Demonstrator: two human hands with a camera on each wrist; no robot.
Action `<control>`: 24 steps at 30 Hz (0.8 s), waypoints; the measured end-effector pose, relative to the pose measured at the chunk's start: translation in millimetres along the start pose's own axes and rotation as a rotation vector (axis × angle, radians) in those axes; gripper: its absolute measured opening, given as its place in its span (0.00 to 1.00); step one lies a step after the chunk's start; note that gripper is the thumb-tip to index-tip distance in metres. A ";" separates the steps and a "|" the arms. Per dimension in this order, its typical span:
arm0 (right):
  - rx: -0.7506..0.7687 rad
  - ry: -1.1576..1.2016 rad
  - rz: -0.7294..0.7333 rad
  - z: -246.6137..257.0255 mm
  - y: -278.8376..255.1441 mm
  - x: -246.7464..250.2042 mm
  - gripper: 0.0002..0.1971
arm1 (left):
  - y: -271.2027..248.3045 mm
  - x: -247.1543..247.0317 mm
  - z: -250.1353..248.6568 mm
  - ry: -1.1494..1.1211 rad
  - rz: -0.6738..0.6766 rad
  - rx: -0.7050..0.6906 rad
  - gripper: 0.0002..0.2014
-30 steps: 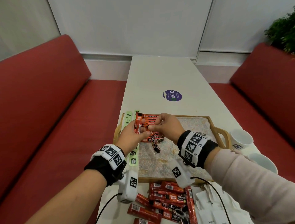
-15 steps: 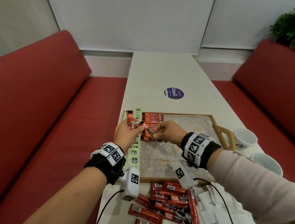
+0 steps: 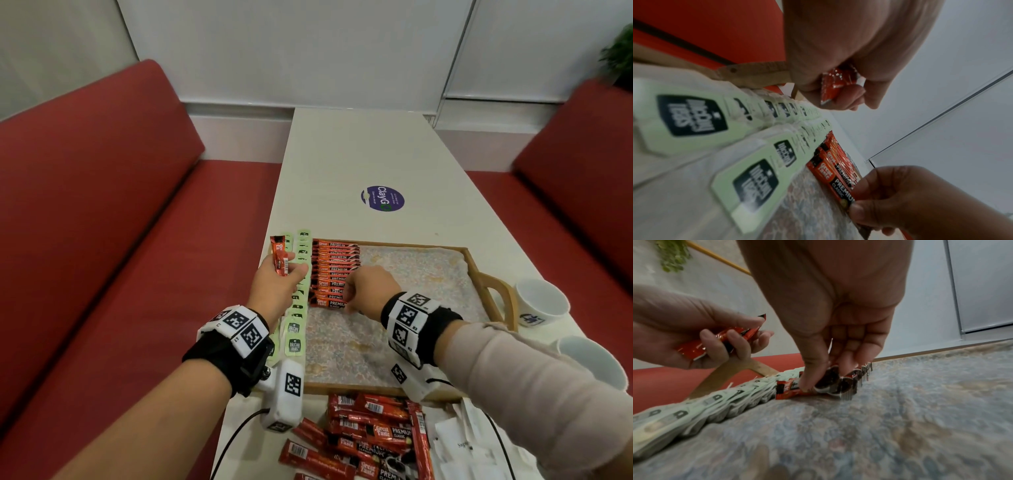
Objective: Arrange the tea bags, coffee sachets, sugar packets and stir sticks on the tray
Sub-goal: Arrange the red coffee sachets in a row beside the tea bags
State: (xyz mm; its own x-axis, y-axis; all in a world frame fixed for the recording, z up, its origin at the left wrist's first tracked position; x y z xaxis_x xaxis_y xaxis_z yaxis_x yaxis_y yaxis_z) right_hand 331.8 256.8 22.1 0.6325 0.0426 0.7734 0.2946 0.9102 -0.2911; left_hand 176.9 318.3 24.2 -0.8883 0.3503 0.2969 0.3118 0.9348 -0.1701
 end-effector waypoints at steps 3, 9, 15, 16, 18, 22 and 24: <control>0.008 -0.049 -0.012 0.0 3.0 -3.5 0.07 | -0.1 -0.4 0.3 0.000 0.015 0.010 0.10; 0.009 -0.148 -0.032 1.3 2.5 -1.2 0.06 | 2.5 -1.4 4.5 -0.071 0.069 0.115 0.04; 0.030 -0.102 -0.043 -0.6 1.2 2.1 0.12 | -2.9 -5.2 3.1 -0.298 0.127 0.205 0.08; 0.040 -0.076 -0.054 -0.1 0.1 3.8 0.13 | -3.1 -5.9 3.2 -0.302 0.122 0.203 0.08; 0.070 0.003 -0.091 3.1 -4.0 7.0 0.14 | -4.4 -7.9 3.5 -0.292 0.122 0.200 0.07; 0.226 0.232 -0.132 23.8 -23.2 10.9 0.15 | -9.8 -11.8 1.4 -0.304 0.104 0.197 0.06; 0.290 0.302 -0.091 36.1 -37.2 9.9 0.17 | -13.4 -13.7 -1.4 -0.322 0.081 0.197 0.08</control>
State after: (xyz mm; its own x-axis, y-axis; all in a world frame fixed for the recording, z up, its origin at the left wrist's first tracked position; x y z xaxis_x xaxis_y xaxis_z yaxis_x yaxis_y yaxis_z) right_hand 301.2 238.3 60.9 0.8073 -0.1263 0.5765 0.1724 0.9847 -0.0257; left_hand 185.3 301.1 23.7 -0.9336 0.3571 -0.0301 0.3426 0.8645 -0.3679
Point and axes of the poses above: each hand's wrist, its own y-axis towards the middle knuckle, its own x-axis out of the back of the hand, z = x × y, the point moved 5 cm from there along y, towards the middle knuckle, and after that the axes turned 14 degrees about y, right-handed, at the moved point
